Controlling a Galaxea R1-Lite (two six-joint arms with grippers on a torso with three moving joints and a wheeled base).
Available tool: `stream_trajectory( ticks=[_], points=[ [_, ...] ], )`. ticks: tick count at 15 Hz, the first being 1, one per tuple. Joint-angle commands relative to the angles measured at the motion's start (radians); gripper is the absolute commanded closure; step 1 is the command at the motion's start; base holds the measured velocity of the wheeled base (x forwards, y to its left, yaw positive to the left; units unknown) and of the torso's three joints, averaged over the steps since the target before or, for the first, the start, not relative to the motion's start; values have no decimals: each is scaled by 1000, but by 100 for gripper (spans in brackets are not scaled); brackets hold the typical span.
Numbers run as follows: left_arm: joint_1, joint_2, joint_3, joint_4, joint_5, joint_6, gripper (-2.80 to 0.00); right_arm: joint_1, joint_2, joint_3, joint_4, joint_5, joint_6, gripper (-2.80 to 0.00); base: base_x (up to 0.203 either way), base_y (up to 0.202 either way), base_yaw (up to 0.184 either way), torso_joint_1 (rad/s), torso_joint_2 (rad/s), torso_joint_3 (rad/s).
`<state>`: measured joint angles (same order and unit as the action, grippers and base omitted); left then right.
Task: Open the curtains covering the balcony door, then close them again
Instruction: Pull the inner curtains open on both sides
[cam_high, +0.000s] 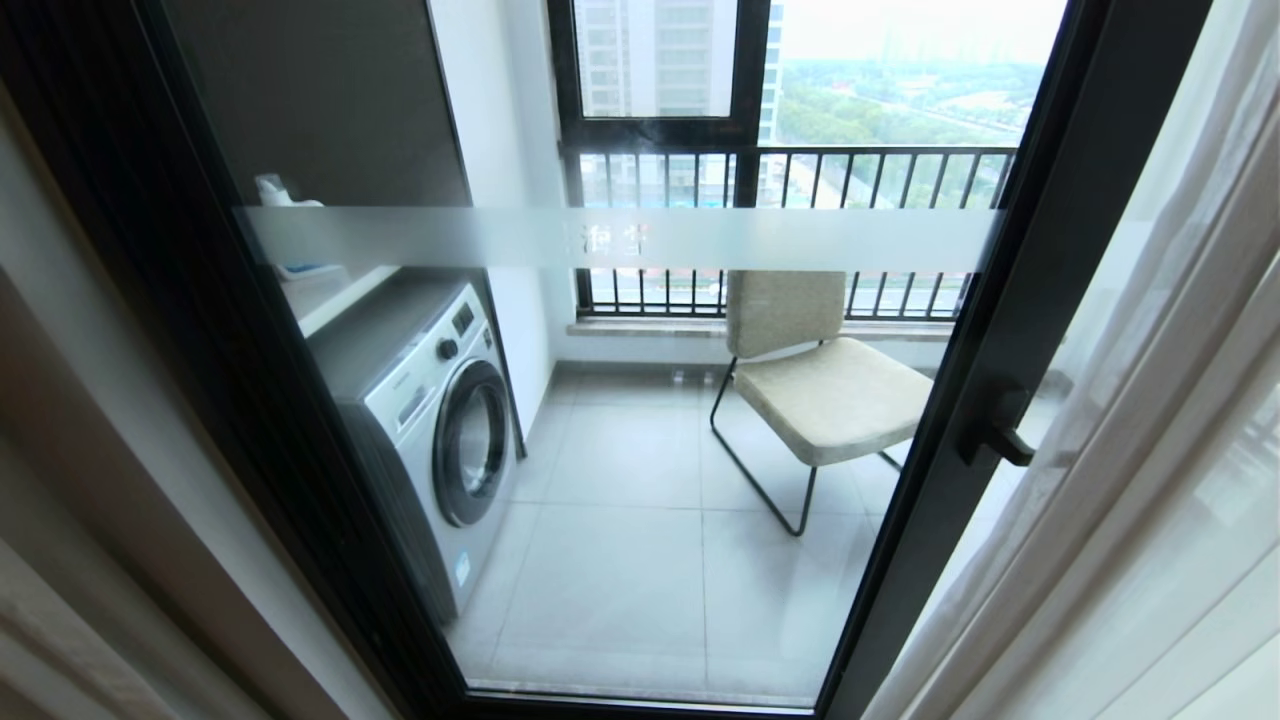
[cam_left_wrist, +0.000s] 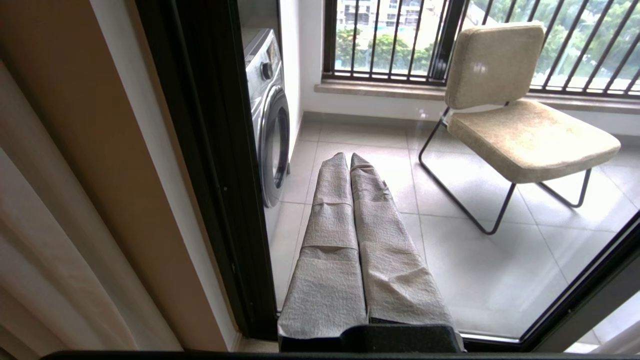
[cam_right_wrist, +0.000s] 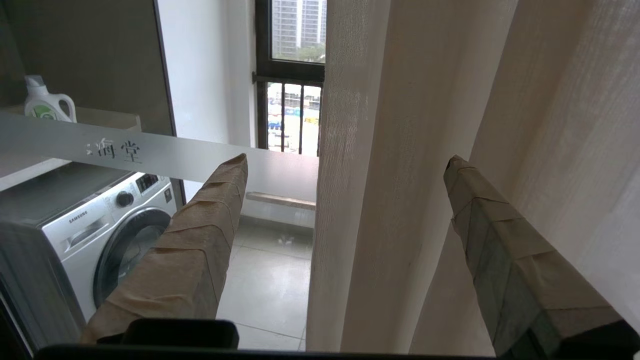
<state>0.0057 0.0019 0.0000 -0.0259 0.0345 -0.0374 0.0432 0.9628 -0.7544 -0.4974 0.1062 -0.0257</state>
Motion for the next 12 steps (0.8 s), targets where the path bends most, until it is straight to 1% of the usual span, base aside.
stream_trajectory(
  ticks=[1, 3, 5, 7, 10, 12],
  points=[
    [0, 0, 0, 0, 1, -1, 0, 0, 112, -60, -22, 1, -3, -280, 0, 0, 0, 0, 0, 0],
    [0, 0, 0, 0, 0, -1, 0, -2, 188, -134, -62, 0, -8, -280, 0, 0, 0, 0, 0, 0],
    [0, 0, 0, 0, 1, -1, 0, -11, 248, -194, -103, -3, -30, -280, 0, 0, 0, 0, 0, 0],
    [0, 0, 0, -1, 0, -1, 0, -24, 293, -242, -122, -6, -42, -280, 0, 0, 0, 0, 0, 0],
    [0, 0, 0, 0, 1, -1, 0, -66, 361, -305, -140, -8, -56, -280, 0, 0, 0, 0, 0, 0],
    [0, 0, 0, 0, 1, -1, 0, -73, 410, -337, -173, -11, -56, -280, 0, 0, 0, 0, 0, 0]
  ],
)
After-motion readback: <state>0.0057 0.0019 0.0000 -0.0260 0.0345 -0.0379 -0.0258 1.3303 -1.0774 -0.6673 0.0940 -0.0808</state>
